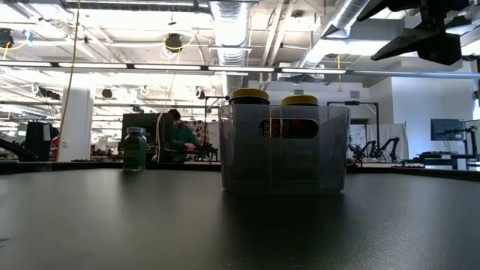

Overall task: Sort spices by type
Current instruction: Put the bottom green seasoning bottle into the transparent bin

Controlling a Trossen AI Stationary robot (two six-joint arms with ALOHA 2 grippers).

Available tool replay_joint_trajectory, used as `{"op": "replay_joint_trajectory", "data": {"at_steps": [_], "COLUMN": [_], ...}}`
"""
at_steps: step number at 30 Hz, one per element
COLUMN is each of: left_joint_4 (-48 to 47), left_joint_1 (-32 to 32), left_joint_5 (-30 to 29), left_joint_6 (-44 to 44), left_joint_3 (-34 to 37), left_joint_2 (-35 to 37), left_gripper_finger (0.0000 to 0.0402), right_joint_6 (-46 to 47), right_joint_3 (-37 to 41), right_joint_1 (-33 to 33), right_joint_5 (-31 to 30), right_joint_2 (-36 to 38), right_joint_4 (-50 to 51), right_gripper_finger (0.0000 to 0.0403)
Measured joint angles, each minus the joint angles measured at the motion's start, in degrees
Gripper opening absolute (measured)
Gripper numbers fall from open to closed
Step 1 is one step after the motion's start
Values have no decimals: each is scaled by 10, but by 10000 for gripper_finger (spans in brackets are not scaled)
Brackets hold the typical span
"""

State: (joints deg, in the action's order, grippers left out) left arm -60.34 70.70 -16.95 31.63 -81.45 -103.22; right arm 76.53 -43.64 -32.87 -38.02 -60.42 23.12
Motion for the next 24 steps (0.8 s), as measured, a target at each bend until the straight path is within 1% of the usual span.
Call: {"op": "replay_joint_trajectory", "data": {"at_steps": [8,24], "left_joint_4": [-1,-2], "left_joint_1": [0,0], "left_joint_5": [2,2], "left_joint_6": [3,-7], "left_joint_3": [0,0], "left_joint_2": [0,0], "left_gripper_finger": [386,281], "right_joint_6": [2,0], "right_joint_3": [0,0], "right_joint_1": [-2,-1], "right_joint_5": [0,0], "right_joint_2": [0,0], "right_joint_4": [-2,-5], "right_gripper_finger": [295,295]}}
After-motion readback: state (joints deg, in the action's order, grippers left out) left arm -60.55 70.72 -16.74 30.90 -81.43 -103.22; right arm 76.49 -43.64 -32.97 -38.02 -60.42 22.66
